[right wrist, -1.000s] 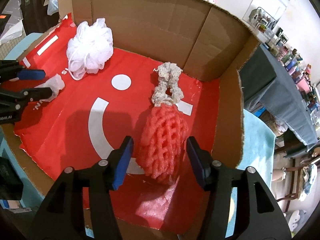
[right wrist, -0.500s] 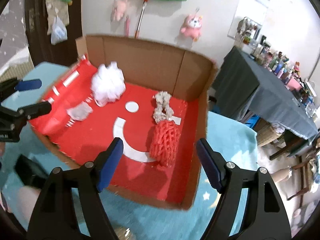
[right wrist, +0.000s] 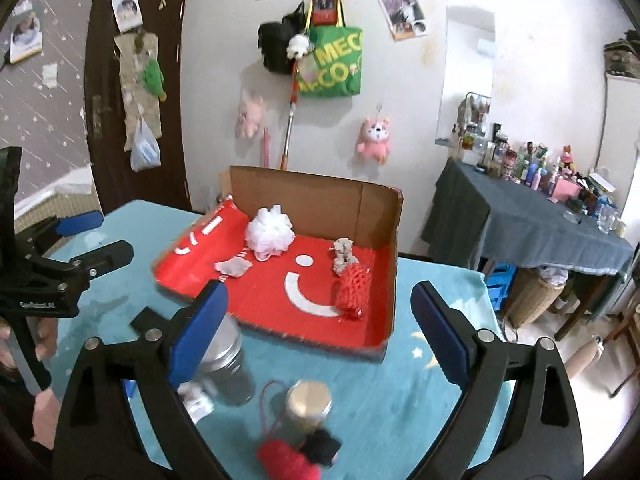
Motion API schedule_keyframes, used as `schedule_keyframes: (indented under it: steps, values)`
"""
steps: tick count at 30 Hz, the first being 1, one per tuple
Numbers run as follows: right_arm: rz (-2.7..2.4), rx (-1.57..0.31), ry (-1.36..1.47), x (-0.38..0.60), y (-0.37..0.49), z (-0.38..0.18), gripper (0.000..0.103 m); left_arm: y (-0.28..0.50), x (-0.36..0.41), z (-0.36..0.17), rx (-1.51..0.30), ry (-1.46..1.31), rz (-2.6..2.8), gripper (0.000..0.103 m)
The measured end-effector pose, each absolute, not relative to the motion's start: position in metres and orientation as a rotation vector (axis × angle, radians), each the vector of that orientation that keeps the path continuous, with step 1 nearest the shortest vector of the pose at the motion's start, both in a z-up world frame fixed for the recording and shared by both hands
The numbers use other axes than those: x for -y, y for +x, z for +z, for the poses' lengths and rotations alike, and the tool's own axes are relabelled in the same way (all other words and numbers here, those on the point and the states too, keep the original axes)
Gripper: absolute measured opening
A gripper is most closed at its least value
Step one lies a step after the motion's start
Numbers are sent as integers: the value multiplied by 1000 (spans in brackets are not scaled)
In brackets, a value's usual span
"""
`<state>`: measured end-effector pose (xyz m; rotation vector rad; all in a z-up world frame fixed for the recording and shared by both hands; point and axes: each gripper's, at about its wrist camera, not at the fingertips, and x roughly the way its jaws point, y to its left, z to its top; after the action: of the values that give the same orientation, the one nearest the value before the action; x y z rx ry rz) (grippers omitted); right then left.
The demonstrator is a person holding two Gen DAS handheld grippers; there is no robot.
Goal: Organize soft objects
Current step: 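Withdraw both tools from the box toward the remaining items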
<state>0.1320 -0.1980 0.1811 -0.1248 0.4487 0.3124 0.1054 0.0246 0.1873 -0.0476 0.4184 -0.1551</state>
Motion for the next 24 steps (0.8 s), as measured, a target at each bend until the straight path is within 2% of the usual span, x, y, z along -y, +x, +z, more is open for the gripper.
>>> schedule_keyframes:
  steps: [10,24]
  values:
    - [241,-397,-86,202,63,138,95,51,-11,153,-394,-38,-127,103]
    - [204,-502,-64,202,54,68,95,38,3,92,-516,-13,-131,103]
